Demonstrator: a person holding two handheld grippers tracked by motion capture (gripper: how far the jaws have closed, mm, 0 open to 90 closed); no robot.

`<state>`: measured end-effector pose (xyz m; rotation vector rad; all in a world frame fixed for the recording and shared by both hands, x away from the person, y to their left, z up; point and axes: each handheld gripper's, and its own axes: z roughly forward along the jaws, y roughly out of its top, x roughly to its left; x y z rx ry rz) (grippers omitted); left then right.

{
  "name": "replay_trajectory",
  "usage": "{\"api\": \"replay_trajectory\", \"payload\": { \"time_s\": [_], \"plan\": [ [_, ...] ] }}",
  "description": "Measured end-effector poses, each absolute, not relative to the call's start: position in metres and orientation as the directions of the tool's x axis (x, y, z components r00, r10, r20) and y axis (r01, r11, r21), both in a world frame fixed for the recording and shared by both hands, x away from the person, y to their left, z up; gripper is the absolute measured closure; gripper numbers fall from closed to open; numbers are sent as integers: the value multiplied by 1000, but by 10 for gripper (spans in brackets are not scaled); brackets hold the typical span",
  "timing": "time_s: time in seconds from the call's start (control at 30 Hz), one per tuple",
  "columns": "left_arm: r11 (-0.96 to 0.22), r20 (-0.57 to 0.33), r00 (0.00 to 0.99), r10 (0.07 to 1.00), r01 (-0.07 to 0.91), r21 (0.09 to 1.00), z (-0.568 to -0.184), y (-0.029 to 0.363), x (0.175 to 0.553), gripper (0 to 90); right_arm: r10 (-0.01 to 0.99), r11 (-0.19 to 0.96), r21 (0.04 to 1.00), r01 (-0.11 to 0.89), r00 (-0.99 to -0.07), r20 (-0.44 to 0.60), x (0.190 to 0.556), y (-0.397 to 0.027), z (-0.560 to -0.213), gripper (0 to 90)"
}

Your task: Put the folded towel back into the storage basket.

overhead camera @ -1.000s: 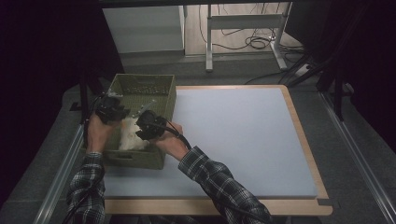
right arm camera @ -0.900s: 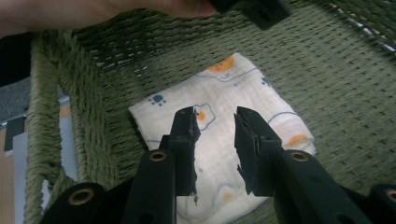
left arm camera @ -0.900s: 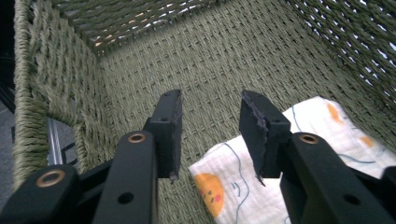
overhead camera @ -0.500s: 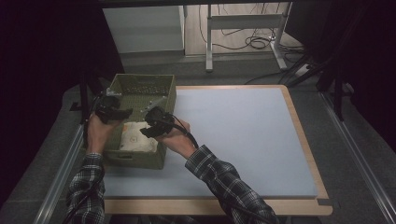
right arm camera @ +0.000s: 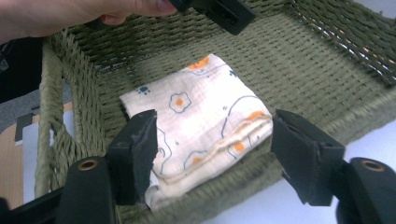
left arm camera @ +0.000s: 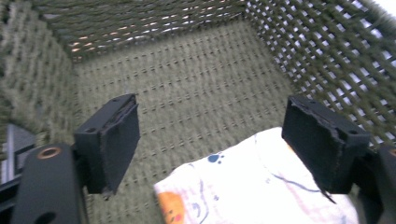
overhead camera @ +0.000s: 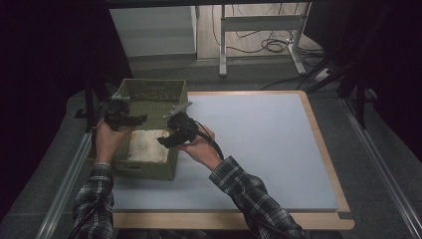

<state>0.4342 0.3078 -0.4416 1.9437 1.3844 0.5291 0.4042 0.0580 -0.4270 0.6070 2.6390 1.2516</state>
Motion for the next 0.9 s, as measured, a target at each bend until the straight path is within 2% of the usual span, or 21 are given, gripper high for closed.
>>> {"api": "replay_trajectory", "payload": {
  "time_s": [0.27, 0.43, 0.67, 0.9],
  "plan": [
    [-179, -120, 371, 921, 676, 715, -442, 299, 440, 111, 417, 559, 778, 286, -908, 34, 402, 37, -427, 251],
    [-182, -135, 385, 913, 681, 709, -442, 290, 442, 68, 422, 553, 783, 284, -906, 30, 399, 22, -428, 176],
    [-200, -134, 412, 901, 671, 714, -436, 275, 443, 38, 418, 556, 781, 286, -908, 35, 396, -2, -432, 115],
    [-227, -124, 441, 889, 659, 717, -431, 257, 445, 33, 444, 559, 767, 316, -895, 45, 399, -31, -444, 91]
  ]
}}
